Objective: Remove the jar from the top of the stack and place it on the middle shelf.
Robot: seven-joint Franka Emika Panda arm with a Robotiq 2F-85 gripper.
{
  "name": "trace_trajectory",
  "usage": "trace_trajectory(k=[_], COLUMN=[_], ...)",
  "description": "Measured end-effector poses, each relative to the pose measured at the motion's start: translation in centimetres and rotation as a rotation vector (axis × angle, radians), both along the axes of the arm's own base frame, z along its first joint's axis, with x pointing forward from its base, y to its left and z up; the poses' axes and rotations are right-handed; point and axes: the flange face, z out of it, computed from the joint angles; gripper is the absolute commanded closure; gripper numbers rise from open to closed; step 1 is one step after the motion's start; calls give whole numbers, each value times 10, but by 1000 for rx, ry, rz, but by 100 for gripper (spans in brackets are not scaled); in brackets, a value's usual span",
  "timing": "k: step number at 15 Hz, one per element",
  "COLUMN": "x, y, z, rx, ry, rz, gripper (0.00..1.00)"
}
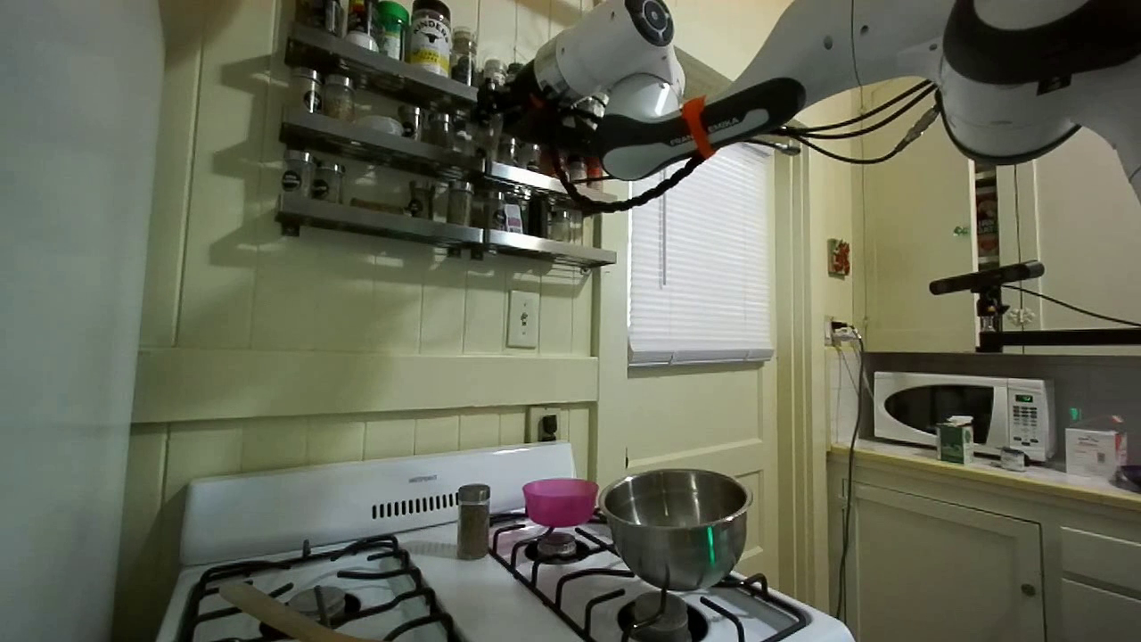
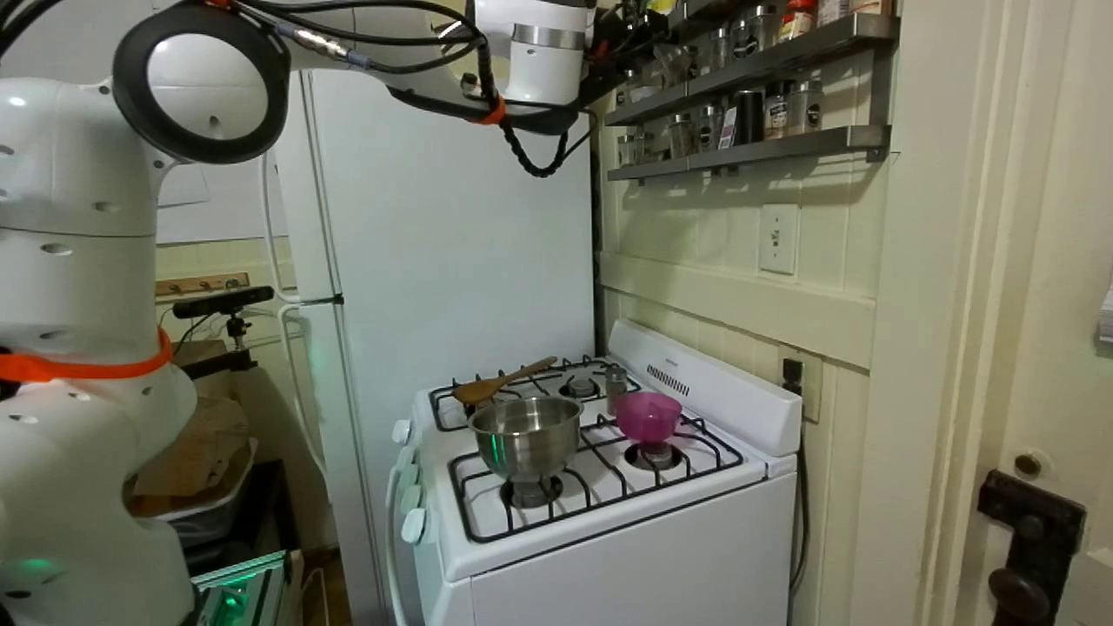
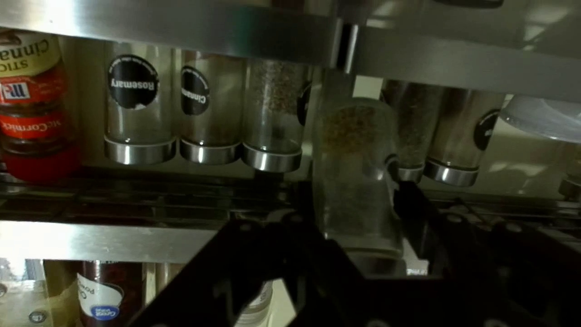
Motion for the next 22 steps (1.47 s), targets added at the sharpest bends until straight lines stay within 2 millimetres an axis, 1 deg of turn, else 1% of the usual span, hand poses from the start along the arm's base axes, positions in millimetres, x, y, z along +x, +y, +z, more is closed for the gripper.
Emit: trace_trajectory(k=[4, 12, 22], x=[9, 23, 42], y=[6, 15, 10], z=[-9, -11, -29], rx=[2, 12, 41], ry=[-6, -63, -51], rz=[15, 38, 34], gripper=[76, 76, 76])
